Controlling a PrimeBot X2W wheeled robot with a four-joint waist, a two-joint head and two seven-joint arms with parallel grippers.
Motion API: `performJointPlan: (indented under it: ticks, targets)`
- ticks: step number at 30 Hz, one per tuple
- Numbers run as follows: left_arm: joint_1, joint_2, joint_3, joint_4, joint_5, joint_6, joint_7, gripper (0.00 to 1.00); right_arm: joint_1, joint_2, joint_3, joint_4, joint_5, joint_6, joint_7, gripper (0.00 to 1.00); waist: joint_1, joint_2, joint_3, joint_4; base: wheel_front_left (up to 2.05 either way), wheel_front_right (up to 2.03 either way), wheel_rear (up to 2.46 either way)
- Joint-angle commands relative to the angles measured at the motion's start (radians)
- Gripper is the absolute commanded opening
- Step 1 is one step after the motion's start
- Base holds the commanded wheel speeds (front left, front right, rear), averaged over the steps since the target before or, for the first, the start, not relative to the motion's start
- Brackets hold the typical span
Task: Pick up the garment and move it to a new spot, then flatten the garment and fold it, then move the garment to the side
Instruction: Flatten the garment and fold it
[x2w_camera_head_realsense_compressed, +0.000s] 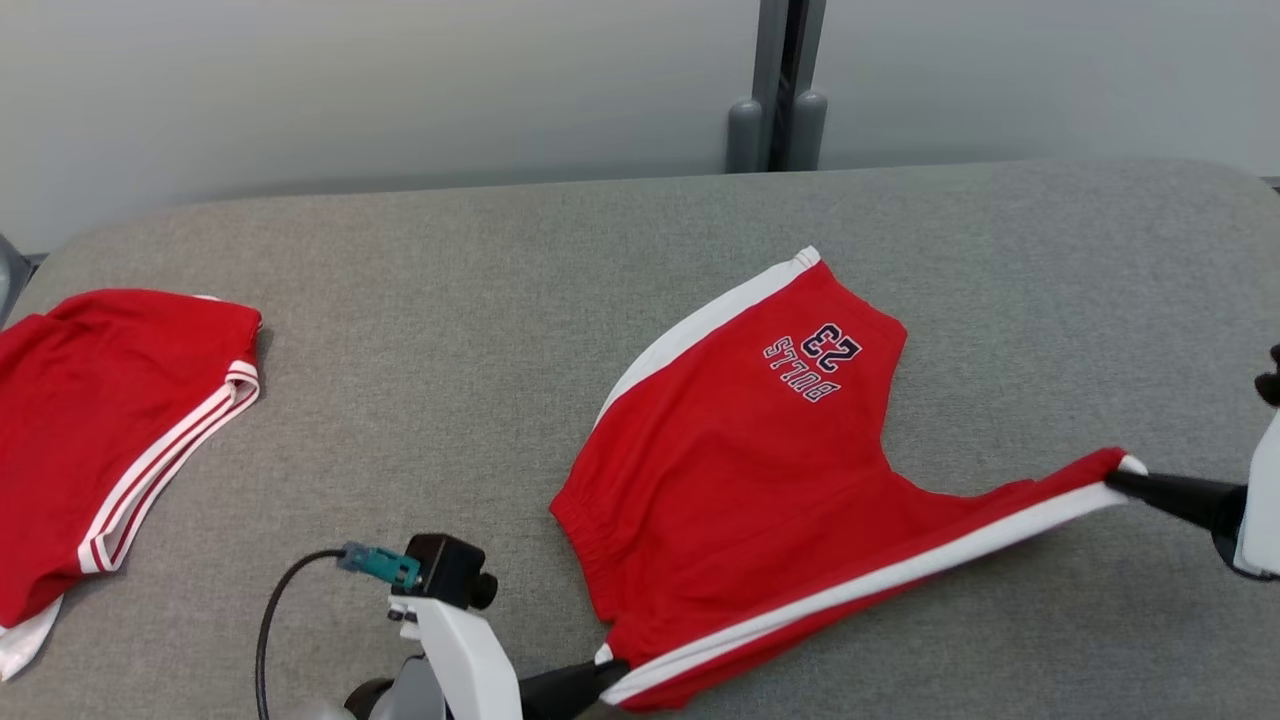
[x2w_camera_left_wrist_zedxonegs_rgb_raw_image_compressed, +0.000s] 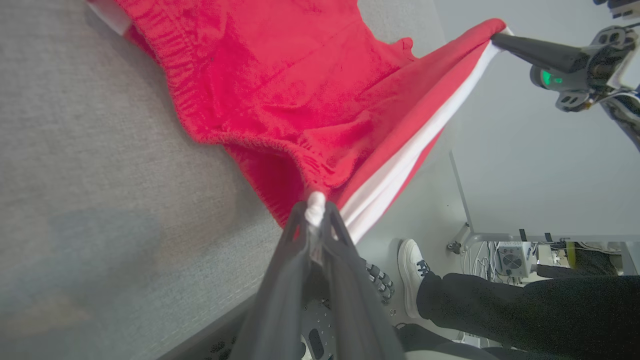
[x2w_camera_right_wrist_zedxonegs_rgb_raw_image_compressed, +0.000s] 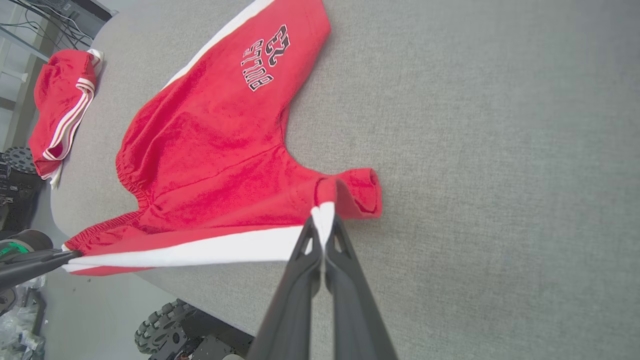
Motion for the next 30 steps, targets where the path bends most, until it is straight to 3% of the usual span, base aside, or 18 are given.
performJointPlan:
  ticks: [1,12,30]
  targets:
    - [-0.017,0.002,0.010,0.001,-0.011,0.002,0.004,0.00,-0.016,-0.002,-0.010,0.008,-0.002,-0.002,0.004,0.00,0.0000,-0.0001,0.029,0.021,0.00,0.00,0.00]
    - [-0.166,-0.138,0.129,0.090,-0.214,0.001,0.066,0.00,-0.277,0.104,-0.051,0.161,-0.048,-0.001,0.111,0.00,0.0000,-0.0001,0.158,0.121,0.00,0.00,0.00]
    - [-0.345,-0.334,0.190,0.329,-0.283,-0.090,0.012,0.00,-0.519,0.233,-0.065,0.428,-0.134,-0.001,0.172,0.00,0.0000,-0.0001,0.296,0.275,0.00,0.00,0.00]
